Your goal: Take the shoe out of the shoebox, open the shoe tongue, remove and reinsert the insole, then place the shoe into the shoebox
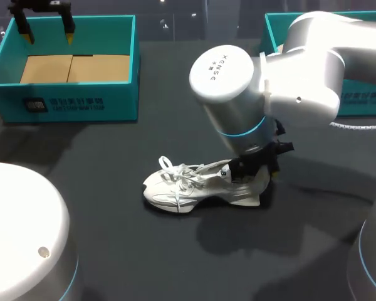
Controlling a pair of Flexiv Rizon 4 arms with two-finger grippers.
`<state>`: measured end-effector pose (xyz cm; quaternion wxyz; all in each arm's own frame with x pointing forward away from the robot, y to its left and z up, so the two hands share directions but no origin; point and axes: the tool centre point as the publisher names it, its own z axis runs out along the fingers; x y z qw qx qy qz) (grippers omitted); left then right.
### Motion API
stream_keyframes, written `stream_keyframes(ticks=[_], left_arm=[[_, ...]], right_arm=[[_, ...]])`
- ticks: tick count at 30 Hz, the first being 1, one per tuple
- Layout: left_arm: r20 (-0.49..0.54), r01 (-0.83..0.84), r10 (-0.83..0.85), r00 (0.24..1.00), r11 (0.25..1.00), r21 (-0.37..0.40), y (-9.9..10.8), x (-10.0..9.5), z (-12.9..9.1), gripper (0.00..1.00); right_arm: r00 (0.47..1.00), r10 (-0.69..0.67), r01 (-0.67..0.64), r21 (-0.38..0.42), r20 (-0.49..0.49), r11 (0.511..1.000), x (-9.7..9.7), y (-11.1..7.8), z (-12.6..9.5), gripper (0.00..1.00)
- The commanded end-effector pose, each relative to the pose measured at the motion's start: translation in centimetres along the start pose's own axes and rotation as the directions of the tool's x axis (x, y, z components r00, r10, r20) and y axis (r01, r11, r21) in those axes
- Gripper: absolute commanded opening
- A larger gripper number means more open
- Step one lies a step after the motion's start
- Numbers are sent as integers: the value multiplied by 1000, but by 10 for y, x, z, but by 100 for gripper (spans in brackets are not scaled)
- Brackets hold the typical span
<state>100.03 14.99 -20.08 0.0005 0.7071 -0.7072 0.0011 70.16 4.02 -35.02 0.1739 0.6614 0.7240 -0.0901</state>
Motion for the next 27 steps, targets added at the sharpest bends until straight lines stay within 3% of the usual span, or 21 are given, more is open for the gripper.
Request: stream_keyframes(ticks=[1, 19, 20, 21, 24, 25, 27], left_arm=[[1, 0, 0, 1000, 1000, -1, 0, 0, 0, 100], [1, 0, 0, 1000, 1000, -1, 0, 0, 0, 100], [1, 0, 0, 1000, 1000, -1, 0, 0, 0, 100], [1, 0, 0, 1000, 1000, -1, 0, 0, 0, 100], [1, 0, 0, 1000, 1000, -1, 0, 0, 0, 100], [1, 0, 0, 1000, 1000, -1, 0, 0, 0, 100], [1, 0, 0, 1000, 1000, -1, 0, 0, 0, 100]], right_arm=[[1000, 8, -8, 11, -3, 1000, 0, 2, 10, 0], [1000, 1, -1, 47, -3, 999, -3, 8, 27, 0], [1000, -1, 1, 48, -5, 999, -3, 8, 28, 8], [1000, -3, 3, 49, -6, 999, -4, 8, 28, 25], [1000, -8, 9, 49, -11, 999, -4, 8, 28, 55], [1000, -13, 14, 45, -19, 999, -4, 8, 27, 78], [1000, -16, 17, 40, -26, 999, -5, 9, 23, 98]])
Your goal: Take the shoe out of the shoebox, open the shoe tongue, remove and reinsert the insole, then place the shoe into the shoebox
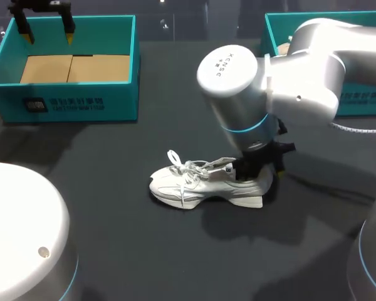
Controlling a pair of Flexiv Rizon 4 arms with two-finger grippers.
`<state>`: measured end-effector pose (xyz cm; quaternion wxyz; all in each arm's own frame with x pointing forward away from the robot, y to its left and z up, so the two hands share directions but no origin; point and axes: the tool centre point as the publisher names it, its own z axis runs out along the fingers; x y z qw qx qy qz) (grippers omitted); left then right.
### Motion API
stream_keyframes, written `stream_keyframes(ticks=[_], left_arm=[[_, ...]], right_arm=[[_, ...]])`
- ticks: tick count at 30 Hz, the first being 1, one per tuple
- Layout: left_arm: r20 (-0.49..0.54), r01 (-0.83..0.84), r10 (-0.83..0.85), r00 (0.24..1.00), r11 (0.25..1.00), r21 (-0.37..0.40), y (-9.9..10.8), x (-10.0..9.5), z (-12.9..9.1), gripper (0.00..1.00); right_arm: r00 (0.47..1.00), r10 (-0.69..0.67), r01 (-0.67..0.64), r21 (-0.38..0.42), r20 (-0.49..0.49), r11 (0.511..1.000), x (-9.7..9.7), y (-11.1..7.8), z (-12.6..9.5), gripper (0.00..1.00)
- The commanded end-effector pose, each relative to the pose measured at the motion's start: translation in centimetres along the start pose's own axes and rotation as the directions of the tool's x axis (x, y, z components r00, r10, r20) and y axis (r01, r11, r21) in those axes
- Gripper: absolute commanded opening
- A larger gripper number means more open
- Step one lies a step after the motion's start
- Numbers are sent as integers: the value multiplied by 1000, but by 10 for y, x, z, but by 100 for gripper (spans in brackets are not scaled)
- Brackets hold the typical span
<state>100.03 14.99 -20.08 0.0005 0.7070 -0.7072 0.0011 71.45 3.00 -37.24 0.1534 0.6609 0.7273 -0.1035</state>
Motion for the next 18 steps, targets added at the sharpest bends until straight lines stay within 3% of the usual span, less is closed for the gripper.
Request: stream_keyframes(ticks=[1, 12, 18], left_arm=[[1, 0, 0, 1000, 1000, -1, 0, 0, 0, 100], [1, 0, 0, 1000, 1000, -1, 0, 0, 0, 100], [1, 0, 0, 1000, 1000, -1, 0, 0, 0, 100]], right_arm=[[1000, -8, 7, -11, -15, 1000, -4, 0, -5, 100], [991, -90, 88, -31, -101, 996, -24, 4, -47, 100], [935, -187, 172, -78, -300, 982, -37, 6, -71, 100]])
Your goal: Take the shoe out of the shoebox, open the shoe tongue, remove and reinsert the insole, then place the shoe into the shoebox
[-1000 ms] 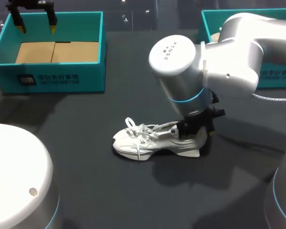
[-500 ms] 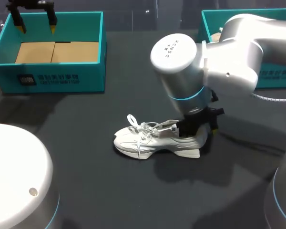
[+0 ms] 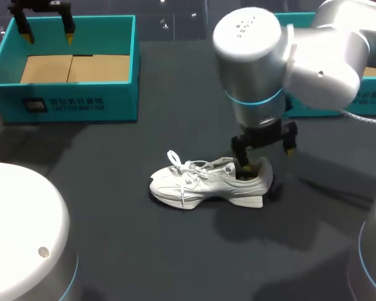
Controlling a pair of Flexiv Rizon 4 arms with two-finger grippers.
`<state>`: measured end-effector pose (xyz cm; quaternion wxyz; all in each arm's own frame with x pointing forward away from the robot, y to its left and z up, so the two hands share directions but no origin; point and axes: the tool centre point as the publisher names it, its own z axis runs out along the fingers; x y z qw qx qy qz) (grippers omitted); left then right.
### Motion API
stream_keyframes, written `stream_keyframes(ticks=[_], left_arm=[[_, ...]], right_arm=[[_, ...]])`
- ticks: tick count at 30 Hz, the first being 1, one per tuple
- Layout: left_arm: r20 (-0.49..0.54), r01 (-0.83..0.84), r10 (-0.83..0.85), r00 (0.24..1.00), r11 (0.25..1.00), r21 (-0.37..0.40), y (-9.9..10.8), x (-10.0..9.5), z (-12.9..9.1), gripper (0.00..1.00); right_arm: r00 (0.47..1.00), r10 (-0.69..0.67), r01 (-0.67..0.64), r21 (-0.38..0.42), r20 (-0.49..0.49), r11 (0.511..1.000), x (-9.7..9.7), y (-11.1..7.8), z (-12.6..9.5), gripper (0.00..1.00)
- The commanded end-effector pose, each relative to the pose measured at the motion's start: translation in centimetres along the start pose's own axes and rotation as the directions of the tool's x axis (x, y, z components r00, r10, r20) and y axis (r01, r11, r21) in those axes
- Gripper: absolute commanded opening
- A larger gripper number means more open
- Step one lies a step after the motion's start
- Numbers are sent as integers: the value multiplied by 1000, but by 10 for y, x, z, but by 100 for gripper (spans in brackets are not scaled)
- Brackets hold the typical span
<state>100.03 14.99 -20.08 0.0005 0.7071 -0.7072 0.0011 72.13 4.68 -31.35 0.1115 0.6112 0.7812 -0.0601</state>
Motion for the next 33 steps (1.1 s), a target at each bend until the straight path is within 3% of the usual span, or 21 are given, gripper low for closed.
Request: stream_keyframes(ticks=[1, 2, 3, 14, 15, 20, 21, 23, 33], left_arm=[[1, 0, 0, 1000, 1000, -1, 0, 0, 0, 100], [1, 0, 0, 1000, 1000, -1, 0, 0, 0, 100], [1, 0, 0, 1000, 1000, -1, 0, 0, 0, 100], [1, 0, 0, 1000, 1000, -1, 0, 0, 0, 100], [1, 0, 0, 1000, 1000, -1, 0, 0, 0, 100], [1, 0, 0, 1000, 1000, -1, 0, 0, 0, 100], [1, 0, 0, 1000, 1000, -1, 0, 0, 0, 100], [1, 0, 0, 1000, 1000, -1, 0, 0, 0, 100], [1, 0, 0, 1000, 1000, -1, 0, 0, 0, 100]], right_arm=[[955, -98, 87, -50, -279, 995, -30, -9, -18, 100], [904, -173, 152, -86, -391, 985, -33, -9, -22, 100], [870, -227, 201, -105, -439, 974, -36, -11, -25, 100], [870, -227, 201, -105, -439, 974, -36, -11, -25, 100], [821, -283, 224, -175, -496, 959, -40, -13, -25, 100], [615, -523, 304, -436, -590, 847, -61, -17, -25, 100], [555, -580, 317, -493, -597, 810, -64, -17, -25, 100], [377, -694, 343, -603, -614, 720, -67, -19, -24, 100], [377, -694, 343, -603, -614, 720, -67, -19, -24, 100]])
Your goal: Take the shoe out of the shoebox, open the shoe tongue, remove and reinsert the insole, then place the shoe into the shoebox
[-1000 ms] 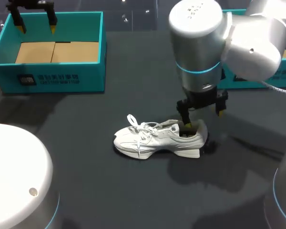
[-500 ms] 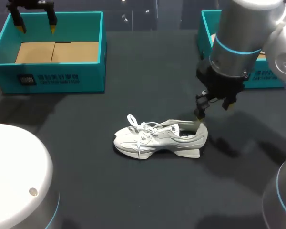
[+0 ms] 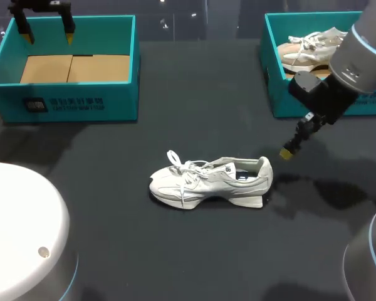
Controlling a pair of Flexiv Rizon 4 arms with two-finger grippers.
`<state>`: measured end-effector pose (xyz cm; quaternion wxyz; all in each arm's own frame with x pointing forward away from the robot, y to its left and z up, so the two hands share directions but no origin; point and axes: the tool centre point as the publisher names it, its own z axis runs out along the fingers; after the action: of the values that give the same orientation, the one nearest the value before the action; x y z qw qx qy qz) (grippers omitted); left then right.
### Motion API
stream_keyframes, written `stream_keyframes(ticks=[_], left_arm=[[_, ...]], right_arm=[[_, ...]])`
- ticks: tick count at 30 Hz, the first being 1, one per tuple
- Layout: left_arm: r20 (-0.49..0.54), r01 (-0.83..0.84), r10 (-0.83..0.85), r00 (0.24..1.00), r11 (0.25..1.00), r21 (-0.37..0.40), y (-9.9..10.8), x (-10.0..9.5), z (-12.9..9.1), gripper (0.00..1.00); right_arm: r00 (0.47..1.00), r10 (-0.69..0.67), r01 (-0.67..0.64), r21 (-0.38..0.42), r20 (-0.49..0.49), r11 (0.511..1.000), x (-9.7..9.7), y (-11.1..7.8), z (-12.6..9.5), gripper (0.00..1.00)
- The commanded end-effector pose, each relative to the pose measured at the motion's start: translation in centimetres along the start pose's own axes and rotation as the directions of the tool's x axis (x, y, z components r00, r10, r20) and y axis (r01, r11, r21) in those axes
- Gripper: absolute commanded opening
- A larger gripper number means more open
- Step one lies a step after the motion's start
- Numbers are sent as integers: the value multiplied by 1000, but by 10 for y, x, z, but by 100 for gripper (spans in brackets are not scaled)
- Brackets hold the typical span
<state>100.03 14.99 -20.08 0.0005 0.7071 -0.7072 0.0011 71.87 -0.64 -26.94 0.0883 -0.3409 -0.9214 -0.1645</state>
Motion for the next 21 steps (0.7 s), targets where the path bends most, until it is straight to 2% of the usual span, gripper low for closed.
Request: stream_keyframes(ticks=[1, 2, 3, 5, 7, 8, 18, 21], left_arm=[[1, 0, 0, 1000, 1000, -1, 0, 0, 0, 100], [1, 0, 0, 1000, 1000, -1, 0, 0, 0, 100], [1, 0, 0, 1000, 1000, -1, 0, 0, 0, 100], [1, 0, 0, 1000, 1000, -1, 0, 0, 0, 100], [1, 0, 0, 1000, 1000, -1, 0, 0, 0, 100], [1, 0, 0, 1000, 1000, -1, 0, 0, 0, 100], [1, 0, 0, 1000, 1000, -1, 0, 0, 0, 100], [1, 0, 0, 1000, 1000, -1, 0, 0, 0, 100]], right_arm=[[941, -192, 108, -288, -279, 951, -4, -9, 2, 100], [941, -192, 108, -288, -279, 951, -4, -9, 2, 100], [933, -222, 121, -337, -282, 934, -6, -11, 2, 100], [900, -339, 190, -451, -276, 872, -10, -18, 1, 100], [886, -385, 226, -485, -258, 845, -13, -23, 2, 100], [869, -429, 250, -527, -248, 812, -15, -27, 3, 100], [816, -565, 347, -678, -123, 649, -28, -50, 9, 100], [816, -565, 347, -678, -123, 649, -28, -50, 9, 100]])
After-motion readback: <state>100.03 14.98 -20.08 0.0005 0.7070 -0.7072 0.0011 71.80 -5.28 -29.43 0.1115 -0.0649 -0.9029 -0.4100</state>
